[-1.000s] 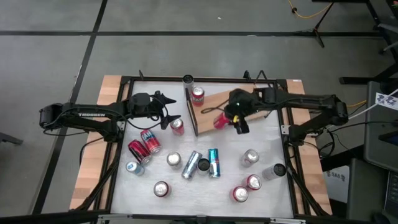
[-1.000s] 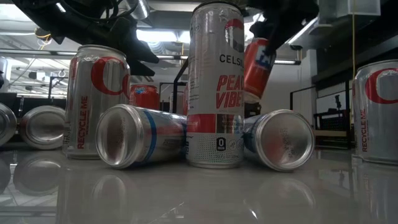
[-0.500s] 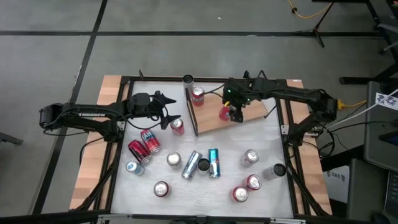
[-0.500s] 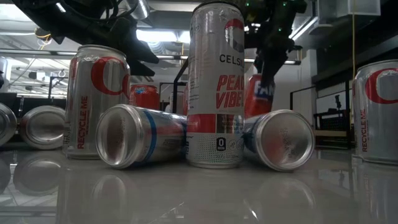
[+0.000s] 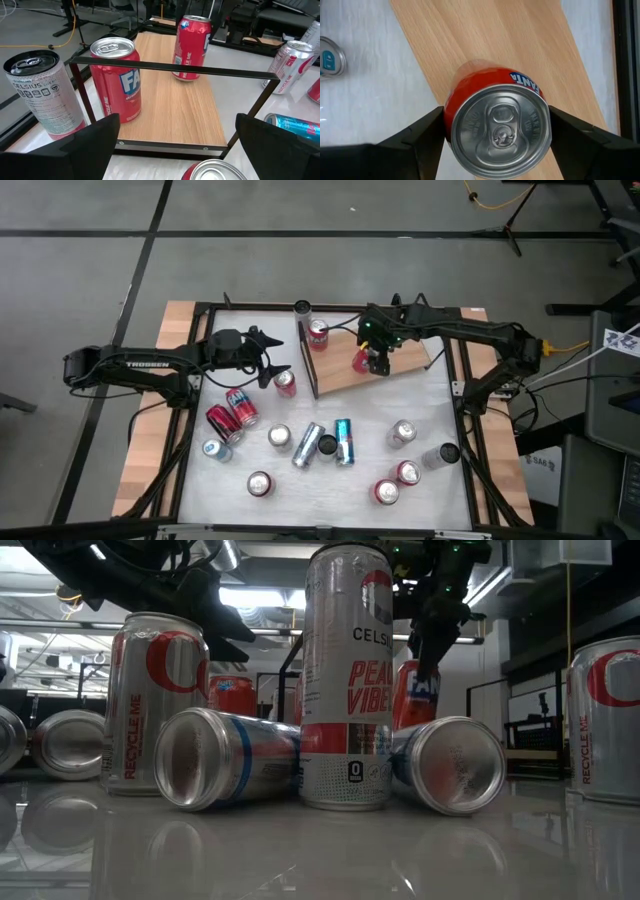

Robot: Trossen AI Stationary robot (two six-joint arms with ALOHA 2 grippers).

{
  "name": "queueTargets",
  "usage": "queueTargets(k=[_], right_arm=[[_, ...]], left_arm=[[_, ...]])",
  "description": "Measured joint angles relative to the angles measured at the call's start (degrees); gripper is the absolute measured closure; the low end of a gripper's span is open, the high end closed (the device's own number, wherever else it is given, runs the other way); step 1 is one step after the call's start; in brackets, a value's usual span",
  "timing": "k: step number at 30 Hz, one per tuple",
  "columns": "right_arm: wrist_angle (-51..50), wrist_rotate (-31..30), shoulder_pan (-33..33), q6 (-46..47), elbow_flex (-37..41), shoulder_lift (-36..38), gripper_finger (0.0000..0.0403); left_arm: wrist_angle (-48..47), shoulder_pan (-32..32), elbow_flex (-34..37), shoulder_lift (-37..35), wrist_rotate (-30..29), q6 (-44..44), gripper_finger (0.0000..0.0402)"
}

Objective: Place canned beverage on shelf
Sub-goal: Put the middle right orange soda can on the shelf

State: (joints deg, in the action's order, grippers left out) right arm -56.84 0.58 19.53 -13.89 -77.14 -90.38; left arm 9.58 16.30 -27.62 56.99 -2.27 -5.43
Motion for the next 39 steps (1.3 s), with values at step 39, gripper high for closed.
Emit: queueTargets(k=[39], right_arm=[[-2.4, -0.6, 0.0, -1.6, 0.2, 1.7, 0.0012]], left_arm=[[0.0, 0.0, 0.0, 0.0, 0.0, 0.0, 0.0013]])
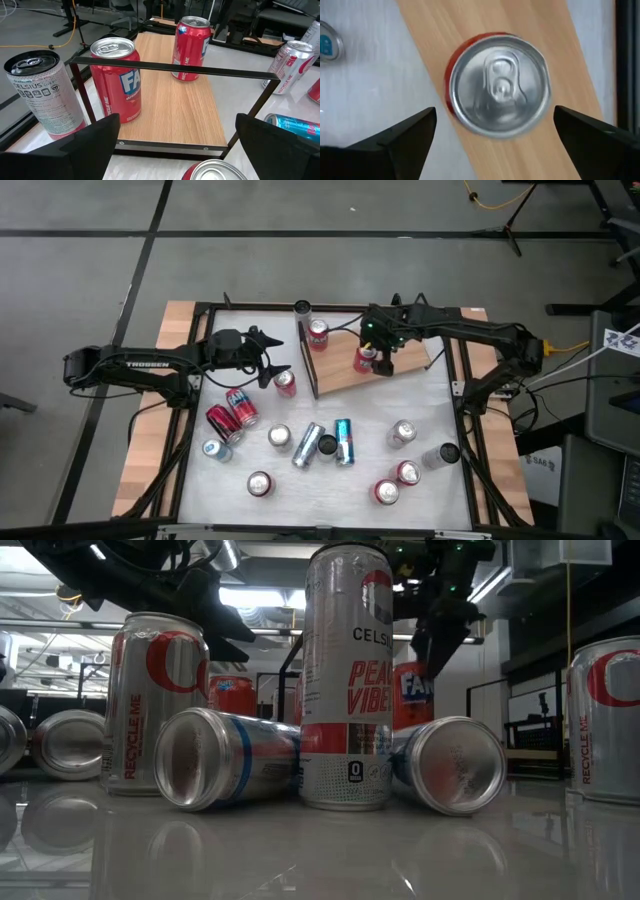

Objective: Place canned beverage on shelf
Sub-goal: Put the middle right orange soda can on the shelf

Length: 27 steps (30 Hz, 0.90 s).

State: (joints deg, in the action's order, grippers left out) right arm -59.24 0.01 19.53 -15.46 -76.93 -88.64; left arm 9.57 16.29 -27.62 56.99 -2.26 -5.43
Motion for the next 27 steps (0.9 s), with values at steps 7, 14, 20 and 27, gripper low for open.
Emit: queueTargets(k=[7, 14, 20, 27], right_arm=[[-5.2, -0.9, 0.0, -0.9, 0.2, 4.7, 0.0011], [-0.3, -1.3, 0.0, -1.0, 11.0, 10.6, 0.0010], [3.9, -0.4, 0.0, -1.1, 19.3, 11.6, 0.0010], [6.0, -0.4, 0.0, -1.7, 23.6, 11.6, 0.0010]], left_arm=[[0.0, 0.0, 0.0, 0.0, 0.0, 0.0, 0.0013], [0.0, 0.0, 0.0, 0.0, 0.0, 0.0, 0.0013], [0.0, 0.0, 0.0, 0.0, 0.0, 0.0, 0.0013], [0.1, 0.0, 0.0, 0.0, 0.0, 0.0, 0.0013]])
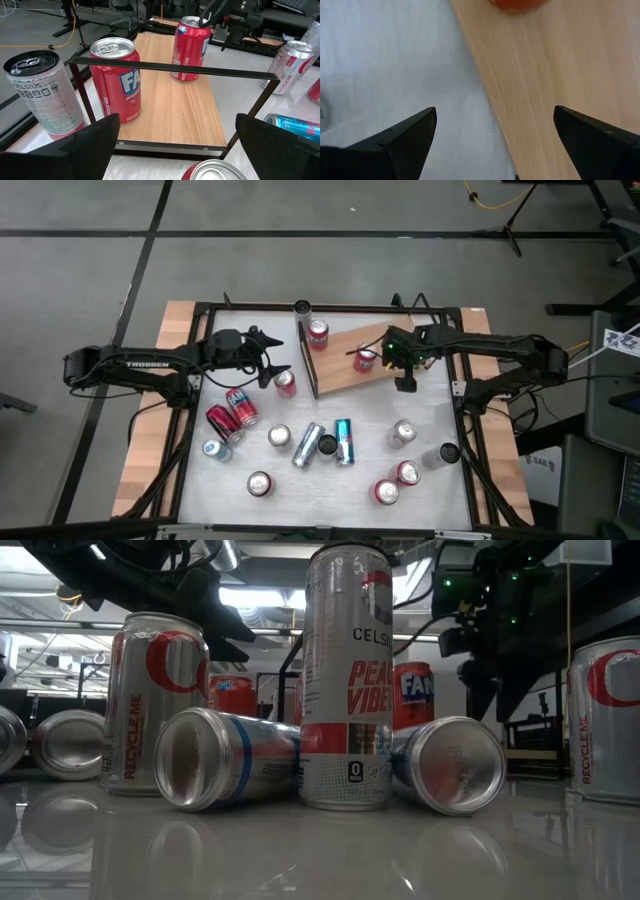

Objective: Place canned beverage on shelf
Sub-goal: Put the middle right orange soda can on the shelf

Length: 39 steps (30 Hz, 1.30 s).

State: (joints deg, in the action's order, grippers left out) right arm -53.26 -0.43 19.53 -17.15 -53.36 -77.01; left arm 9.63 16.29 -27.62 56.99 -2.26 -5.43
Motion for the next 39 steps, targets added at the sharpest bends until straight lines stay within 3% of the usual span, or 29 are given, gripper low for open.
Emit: queueTargets(k=[8, 17, 39], right_arm=[[12.7, 4.1, 0.0, -2.7, 0.0, 0.0, 0.0010], [18.2, 10.0, 0.0, -1.4, 0.0, -0.5, 0.0010], [40.5, 10.6, -0.1, 10.4, 0.0, -11.7, 0.0010]], left_arm=[[0.0, 0.0, 0.0, 0.0, 0.0, 0.0, 0.0013], [0.0, 0.0, 0.0, 0.0, 0.0, 0.0, 0.0013], [0.0, 0.0, 0.0, 0.0, 0.0, 0.0, 0.0013]])
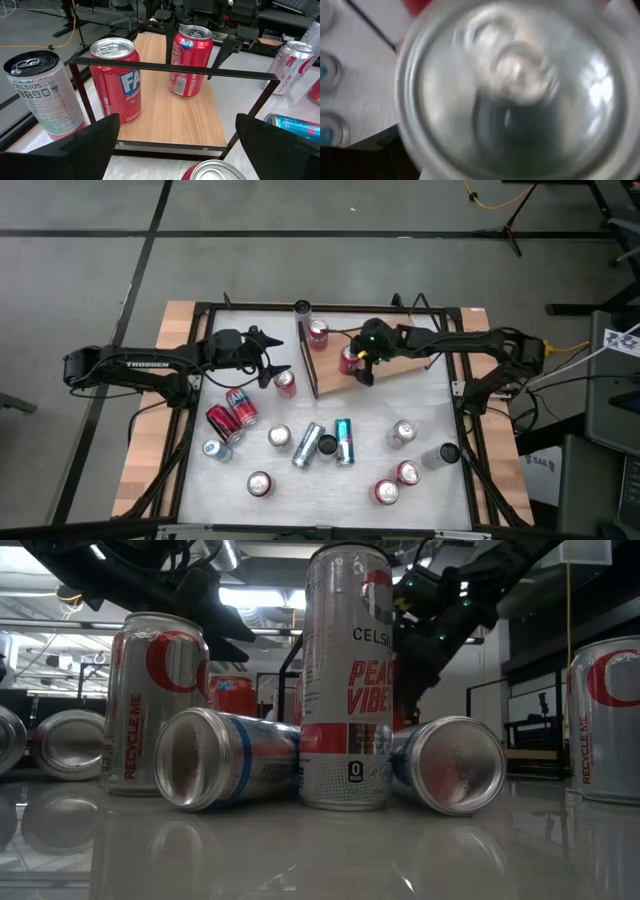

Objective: Place canned beverage on shelf
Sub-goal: Put the middle right orange soda can on the shelf

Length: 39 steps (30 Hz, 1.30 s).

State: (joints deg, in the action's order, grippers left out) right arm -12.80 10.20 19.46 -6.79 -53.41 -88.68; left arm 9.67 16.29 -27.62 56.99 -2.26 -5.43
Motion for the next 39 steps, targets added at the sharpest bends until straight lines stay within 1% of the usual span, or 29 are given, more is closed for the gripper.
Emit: queueTargets(k=[6, 10, 18, 23, 27, 33, 39], right_arm=[[6.2, 0.0, 0.0, 6.5, 0.0, -1.5, 0.0010], [10.1, 0.0, 0.0, 9.0, 0.0, -2.5, 0.0010], [12.5, 0.0, 0.0, 9.4, 0.0, -2.5, 0.0010], [10.7, -0.1, 0.0, 7.4, -0.1, -1.6, 0.0010], [6.0, -0.1, 0.1, 4.7, -2.4, 0.2, 0.0010], [2.6, -0.5, 0.1, 1.1, -5.7, 2.9, 0.0010], [-1.0, -1.2, 0.1, -2.6, -9.5, 3.2, 0.0010]], left_arm=[[0.0, 0.0, 0.0, 0.0, 0.0, 0.0, 0.0013], [0.0, 0.0, 0.0, 0.0, 0.0, 0.0, 0.0013], [0.0, 0.0, 0.0, 0.0, 0.0, 0.0, 0.0013], [0.0, 0.0, 0.0, 0.0, 0.0, 0.0, 0.0013], [0.0, 0.0, 0.0, 0.0, 0.0, 0.0, 0.0013], [0.0, 0.0, 0.0, 0.0, 0.0, 0.0, 0.0013], [0.0, 0.0, 0.0, 0.0, 0.0, 0.0, 0.0013]])
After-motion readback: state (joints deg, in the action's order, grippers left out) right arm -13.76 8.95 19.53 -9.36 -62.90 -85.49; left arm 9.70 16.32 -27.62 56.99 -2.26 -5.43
